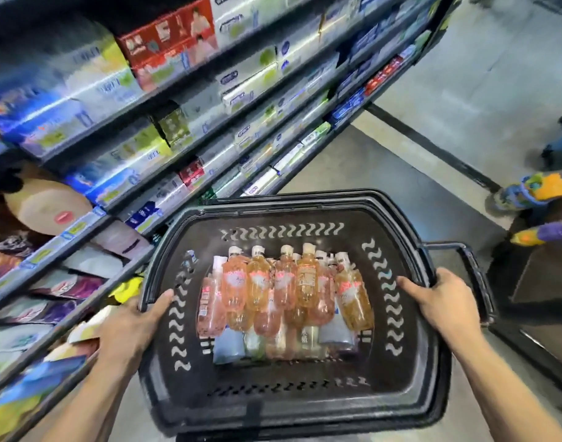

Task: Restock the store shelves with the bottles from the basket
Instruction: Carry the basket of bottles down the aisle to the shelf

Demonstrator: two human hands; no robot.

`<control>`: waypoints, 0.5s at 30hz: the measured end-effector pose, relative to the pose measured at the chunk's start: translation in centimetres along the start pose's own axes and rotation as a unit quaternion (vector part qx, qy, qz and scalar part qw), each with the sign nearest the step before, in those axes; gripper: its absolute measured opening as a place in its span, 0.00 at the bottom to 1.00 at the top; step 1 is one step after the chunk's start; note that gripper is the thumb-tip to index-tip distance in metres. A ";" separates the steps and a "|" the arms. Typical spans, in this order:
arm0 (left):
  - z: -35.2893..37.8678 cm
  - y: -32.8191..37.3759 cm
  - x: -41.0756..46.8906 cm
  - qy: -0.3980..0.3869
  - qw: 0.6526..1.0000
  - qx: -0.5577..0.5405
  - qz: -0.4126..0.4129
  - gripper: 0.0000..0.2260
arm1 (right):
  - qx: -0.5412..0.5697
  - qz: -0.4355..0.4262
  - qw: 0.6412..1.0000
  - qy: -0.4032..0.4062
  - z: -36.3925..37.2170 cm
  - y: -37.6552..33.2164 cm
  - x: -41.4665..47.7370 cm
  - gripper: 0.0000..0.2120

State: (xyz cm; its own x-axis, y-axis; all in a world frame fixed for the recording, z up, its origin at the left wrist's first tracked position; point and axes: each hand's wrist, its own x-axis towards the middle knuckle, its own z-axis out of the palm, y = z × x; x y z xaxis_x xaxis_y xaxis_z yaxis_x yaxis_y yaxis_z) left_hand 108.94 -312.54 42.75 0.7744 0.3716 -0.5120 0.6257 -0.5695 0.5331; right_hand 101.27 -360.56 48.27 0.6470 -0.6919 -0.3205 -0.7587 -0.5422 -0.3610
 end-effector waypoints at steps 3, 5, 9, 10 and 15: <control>0.8 0.1 2.7 -0.004 0.999 -0.028 -0.025 0.29 | -0.004 -0.030 1.000 -0.008 1.4 -3.0 3.6 0.23; 1.2 0.8 4.3 0.003 0.998 -0.040 -0.042 0.27 | -0.002 -0.044 0.999 -0.019 2.6 -5.0 5.8 0.20; 1.8 1.0 6.8 0.014 0.997 -0.027 -0.066 0.23 | -0.012 -0.066 0.997 -0.047 5.5 -8.1 10.0 0.22; 2.0 1.0 7.3 0.014 0.997 -0.033 -0.074 0.23 | -0.015 -0.070 0.996 -0.054 6.2 -8.9 10.9 0.22; 3.2 0.7 8.9 0.049 0.987 -0.026 -0.149 0.21 | -0.031 -0.108 0.990 -0.086 10.0 -13.4 15.5 0.21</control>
State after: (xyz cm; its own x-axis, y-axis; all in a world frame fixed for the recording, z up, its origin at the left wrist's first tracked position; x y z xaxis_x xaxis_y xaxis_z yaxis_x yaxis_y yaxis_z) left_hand 115.96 -312.02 36.42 0.5593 0.5878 -0.5845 0.8289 -0.3870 0.4040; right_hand 122.19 -359.23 39.43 0.7937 -0.4679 -0.3886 -0.6012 -0.7004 -0.3847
